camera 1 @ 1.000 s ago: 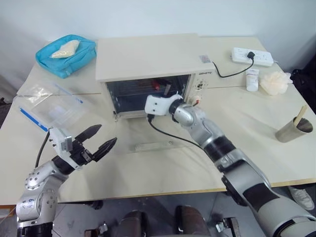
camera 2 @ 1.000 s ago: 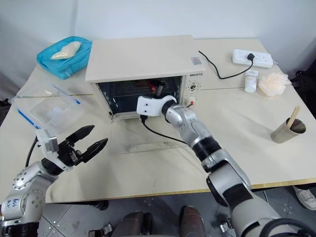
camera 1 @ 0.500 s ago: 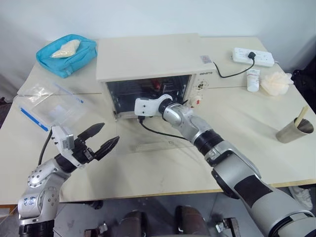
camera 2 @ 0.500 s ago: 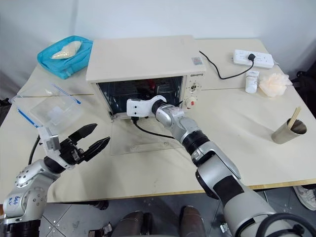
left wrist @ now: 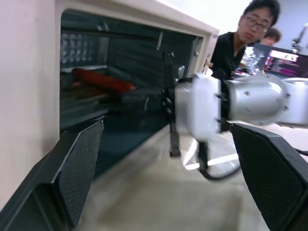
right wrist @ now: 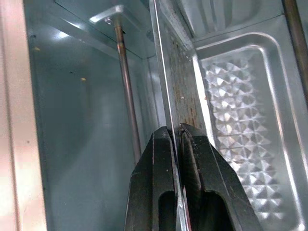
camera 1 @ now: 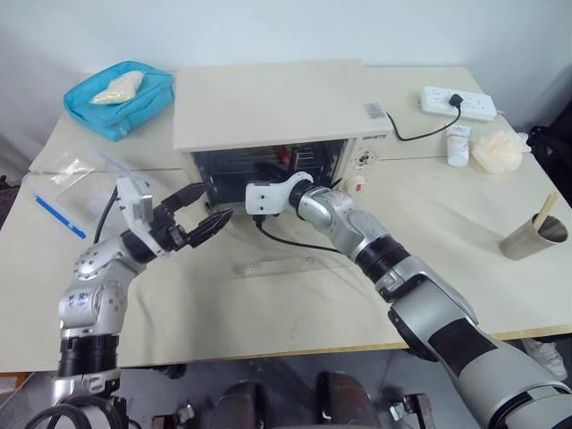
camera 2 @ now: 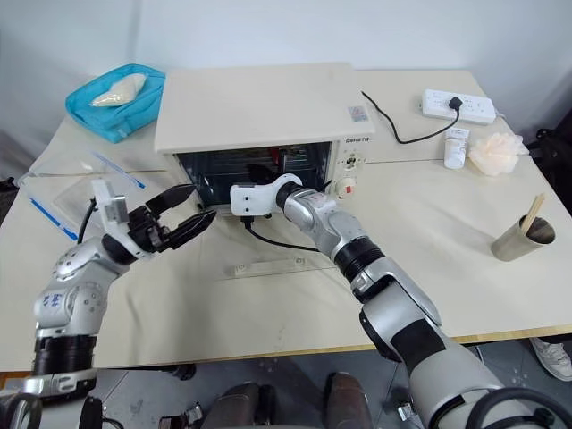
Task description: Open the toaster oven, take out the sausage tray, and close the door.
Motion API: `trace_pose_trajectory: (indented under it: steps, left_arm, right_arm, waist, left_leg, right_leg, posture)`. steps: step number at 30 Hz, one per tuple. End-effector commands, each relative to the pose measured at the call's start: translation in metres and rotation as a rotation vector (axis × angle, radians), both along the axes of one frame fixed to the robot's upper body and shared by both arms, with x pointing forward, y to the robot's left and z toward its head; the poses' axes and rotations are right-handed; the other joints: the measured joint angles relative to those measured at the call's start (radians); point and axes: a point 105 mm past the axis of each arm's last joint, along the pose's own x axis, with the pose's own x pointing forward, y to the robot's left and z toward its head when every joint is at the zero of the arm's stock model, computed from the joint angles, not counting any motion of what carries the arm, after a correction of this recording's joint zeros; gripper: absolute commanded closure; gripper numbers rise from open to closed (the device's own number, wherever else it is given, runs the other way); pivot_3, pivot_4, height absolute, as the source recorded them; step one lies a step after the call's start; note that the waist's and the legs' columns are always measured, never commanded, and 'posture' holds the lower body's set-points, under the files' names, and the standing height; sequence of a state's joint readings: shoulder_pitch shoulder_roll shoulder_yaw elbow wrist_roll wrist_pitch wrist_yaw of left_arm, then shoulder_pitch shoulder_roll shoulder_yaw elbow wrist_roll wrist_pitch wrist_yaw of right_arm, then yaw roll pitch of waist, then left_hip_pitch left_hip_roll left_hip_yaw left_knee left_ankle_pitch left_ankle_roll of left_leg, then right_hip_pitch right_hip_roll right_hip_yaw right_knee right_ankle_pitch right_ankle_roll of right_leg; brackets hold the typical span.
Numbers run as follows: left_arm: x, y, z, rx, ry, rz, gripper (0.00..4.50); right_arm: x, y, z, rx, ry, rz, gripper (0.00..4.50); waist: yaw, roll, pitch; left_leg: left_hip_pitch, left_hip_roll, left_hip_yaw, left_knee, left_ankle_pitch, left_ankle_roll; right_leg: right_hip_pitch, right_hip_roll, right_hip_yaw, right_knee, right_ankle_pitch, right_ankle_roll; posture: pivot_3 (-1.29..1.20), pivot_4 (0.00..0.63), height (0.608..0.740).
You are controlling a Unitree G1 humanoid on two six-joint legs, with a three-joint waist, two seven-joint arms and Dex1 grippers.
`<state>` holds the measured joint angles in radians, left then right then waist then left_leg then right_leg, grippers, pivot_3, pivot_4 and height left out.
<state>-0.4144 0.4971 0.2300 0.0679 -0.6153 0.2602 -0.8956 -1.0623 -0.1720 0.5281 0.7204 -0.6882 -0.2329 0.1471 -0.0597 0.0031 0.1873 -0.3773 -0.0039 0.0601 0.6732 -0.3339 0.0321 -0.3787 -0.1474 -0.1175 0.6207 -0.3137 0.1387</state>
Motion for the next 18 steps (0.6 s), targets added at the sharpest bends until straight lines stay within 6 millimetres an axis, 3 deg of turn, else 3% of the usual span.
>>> trace_pose_trajectory:
  steps: [1,13,18]
  left_arm:
    - [0.007,0.005,0.012,-0.011,-0.051,0.023,0.00]
    - [0.012,0.013,0.016,-0.034,-0.041,0.028,0.00]
    - [0.016,0.018,0.011,-0.057,0.048,0.044,0.00]
  right_arm:
    - [-0.026,0.014,0.022,0.065,-0.039,0.127,4.47]
    - [-0.062,-0.014,0.005,0.014,0.007,0.172,4.47]
    - [-0.089,-0.040,-0.012,-0.065,0.037,0.219,4.47]
  waist:
    - [0.000,0.000,0.000]
    - [0.007,0.000,0.000]
    - [0.024,-0.001,0.000]
  left_leg:
    - [0.000,0.000,-0.001,-0.001,0.000,0.000]
    - [0.000,0.001,0.000,0.004,0.000,0.000]
    - [0.000,0.000,0.000,0.005,0.000,0.000]
  right_leg:
    - [0.000,0.000,-0.001,0.000,0.000,0.000]
    - [0.002,0.000,-0.001,0.000,0.000,0.000]
    - [0.002,-0.001,-0.001,-0.001,0.000,0.000]
  posture:
    - [0.00,0.150,0.740]
    - [0.00,0.150,0.740]
    - [0.00,0.150,0.740]
